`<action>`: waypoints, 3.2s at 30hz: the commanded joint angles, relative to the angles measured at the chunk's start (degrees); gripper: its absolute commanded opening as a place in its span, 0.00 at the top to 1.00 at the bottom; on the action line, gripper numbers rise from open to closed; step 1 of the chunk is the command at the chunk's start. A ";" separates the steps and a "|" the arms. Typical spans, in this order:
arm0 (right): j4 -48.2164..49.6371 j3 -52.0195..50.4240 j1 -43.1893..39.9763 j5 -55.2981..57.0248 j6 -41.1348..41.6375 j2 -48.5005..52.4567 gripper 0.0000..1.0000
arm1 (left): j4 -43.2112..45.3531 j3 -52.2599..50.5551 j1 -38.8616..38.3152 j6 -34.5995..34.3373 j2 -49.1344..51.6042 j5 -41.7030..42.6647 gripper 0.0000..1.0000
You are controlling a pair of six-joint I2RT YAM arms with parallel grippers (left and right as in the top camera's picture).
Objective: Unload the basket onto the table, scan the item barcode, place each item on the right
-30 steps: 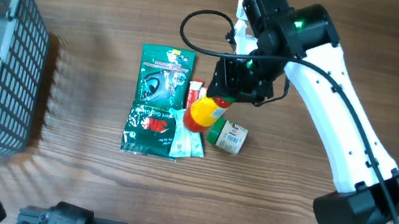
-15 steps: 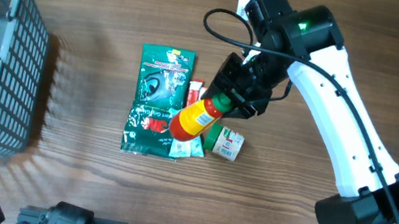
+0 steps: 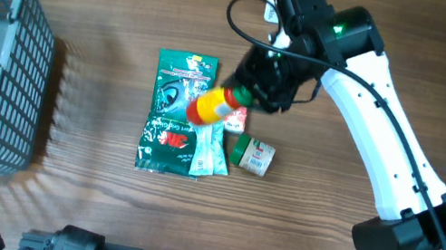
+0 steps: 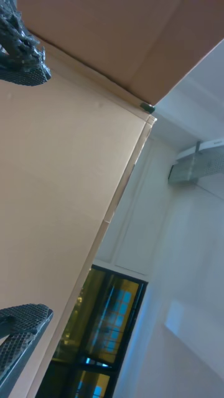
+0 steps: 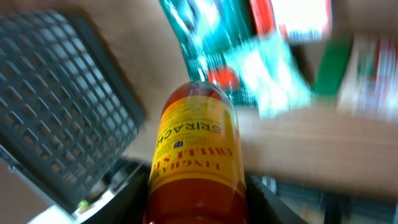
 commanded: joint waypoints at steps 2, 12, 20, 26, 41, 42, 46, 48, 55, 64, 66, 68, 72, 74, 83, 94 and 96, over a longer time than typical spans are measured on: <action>7.67 1.49 -0.02 10.82 -15.93 -1.99 0.96 | -0.37 -0.35 0.31 -0.94 -0.52 -0.74 0.00; 8.31 1.49 -0.83 -7.93 -41.22 -4.11 0.96 | -1.38 -0.37 0.31 -0.94 -0.52 -0.74 0.00; -9.70 1.49 -1.03 -2.36 -46.42 -16.35 0.96 | -1.42 -0.37 0.33 -0.94 -0.52 -0.74 0.00; -9.44 -0.70 -0.98 9.70 -42.10 -34.05 0.95 | -1.44 -0.37 0.33 -0.94 -0.52 -0.74 0.00; 50.38 -59.43 -0.98 28.04 -27.89 -57.57 0.96 | -2.78 -0.37 0.31 -0.94 -0.52 -0.76 0.00; 52.98 -61.53 -0.98 28.09 -27.54 -56.37 0.96 | -2.97 -0.37 0.31 -0.94 -0.52 -0.76 0.00; 59.41 -64.76 -0.98 33.48 -28.70 -49.16 0.96 | -3.34 -0.37 0.31 -0.94 -0.52 -0.76 0.00; 63.60 -64.76 -0.98 37.03 -31.78 -44.59 0.96 | -3.58 -0.37 0.31 -0.94 -0.52 -0.76 0.00; 70.79 -64.76 -1.01 49.35 -34.29 -33.99 0.96 | -4.24 -0.37 0.31 -0.94 -0.52 -0.76 0.00; 68.35 -64.76 -1.05 57.22 -33.18 -24.39 0.94 | -4.46 -0.37 0.31 -0.94 -0.52 -0.76 0.00; 68.35 -64.76 -1.05 57.20 -31.82 -23.69 0.80 | -4.48 -0.37 0.31 -0.94 -0.52 -0.76 0.00; 68.35 -64.76 -1.05 57.16 -31.04 -23.63 0.75 | -4.46 -0.37 0.31 -0.94 -0.52 -0.76 0.00; 67.41 -64.74 -1.05 56.35 -29.18 -24.52 0.49 | -4.48 -0.37 0.31 -0.94 -0.52 -0.76 0.00; 65.94 -64.72 -1.03 55.54 -27.93 -26.03 0.26 | -4.48 -0.37 0.31 -0.94 -0.52 -0.76 0.00; 46.77 -56.63 -1.03 47.58 -21.73 -43.67 0.00 | -5.68 -0.37 0.31 -0.94 -0.52 -0.76 0.00; 40.87 -52.85 -1.05 45.75 -23.87 -62.69 0.00 | -4.96 -12.35 0.31 -1.44 -0.46 -0.74 0.00; 40.28 -52.85 -1.05 45.79 -23.87 -60.87 0.00 | -4.26 -16.41 0.31 -3.13 -0.42 -0.74 0.00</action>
